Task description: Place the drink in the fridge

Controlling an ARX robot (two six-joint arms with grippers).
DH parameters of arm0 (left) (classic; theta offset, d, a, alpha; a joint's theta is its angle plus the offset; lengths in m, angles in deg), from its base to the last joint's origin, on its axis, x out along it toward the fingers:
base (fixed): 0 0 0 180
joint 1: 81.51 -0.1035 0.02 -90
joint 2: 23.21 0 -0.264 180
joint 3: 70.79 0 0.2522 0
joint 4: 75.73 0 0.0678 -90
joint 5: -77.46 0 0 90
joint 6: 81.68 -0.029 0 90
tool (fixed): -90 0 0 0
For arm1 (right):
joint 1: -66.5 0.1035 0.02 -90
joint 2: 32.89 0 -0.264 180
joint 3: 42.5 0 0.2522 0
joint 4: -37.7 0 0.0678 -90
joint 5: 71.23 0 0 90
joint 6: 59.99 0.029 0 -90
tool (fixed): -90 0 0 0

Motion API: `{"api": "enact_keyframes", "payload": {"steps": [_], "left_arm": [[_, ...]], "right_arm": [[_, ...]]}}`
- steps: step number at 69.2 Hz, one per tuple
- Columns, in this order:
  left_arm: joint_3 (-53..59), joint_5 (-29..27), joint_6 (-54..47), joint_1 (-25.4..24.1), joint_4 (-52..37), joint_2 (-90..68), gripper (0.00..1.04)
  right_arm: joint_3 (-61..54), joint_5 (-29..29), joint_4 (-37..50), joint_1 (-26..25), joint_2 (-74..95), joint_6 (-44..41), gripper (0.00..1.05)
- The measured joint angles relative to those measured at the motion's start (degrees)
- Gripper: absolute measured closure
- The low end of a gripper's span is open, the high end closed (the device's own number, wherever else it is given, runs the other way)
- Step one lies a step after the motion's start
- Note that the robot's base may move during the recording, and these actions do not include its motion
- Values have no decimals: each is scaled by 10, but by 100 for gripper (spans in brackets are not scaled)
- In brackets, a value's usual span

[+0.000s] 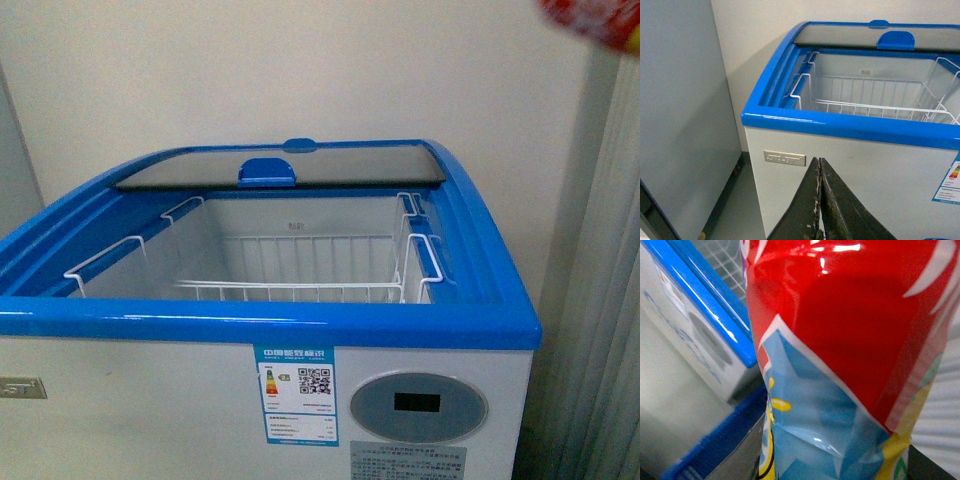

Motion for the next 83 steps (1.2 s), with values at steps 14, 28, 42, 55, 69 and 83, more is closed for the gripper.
{"api": "enact_keyframes", "payload": {"steps": [14, 28, 42, 55, 69, 83], "left_arm": [[18, 0, 0, 0, 31, 48, 102], [29, 0, 0, 0, 65, 94, 102], [47, 0, 1, 0, 76, 130, 102], [47, 0, 1, 0, 115, 172, 102], [47, 0, 1, 0, 153, 210, 102], [47, 0, 1, 0, 186, 243, 102]], "right_arm": [[190, -70, -20, 74, 229, -146, 65], [339, -135, -20, 125, 381, -230, 65], [433, -160, -43, 164, 489, -275, 65], [469, -163, -29, 186, 556, -276, 65], [476, -163, 0, 195, 592, -270, 65], [468, -166, 39, 199, 595, -245, 65]]}}
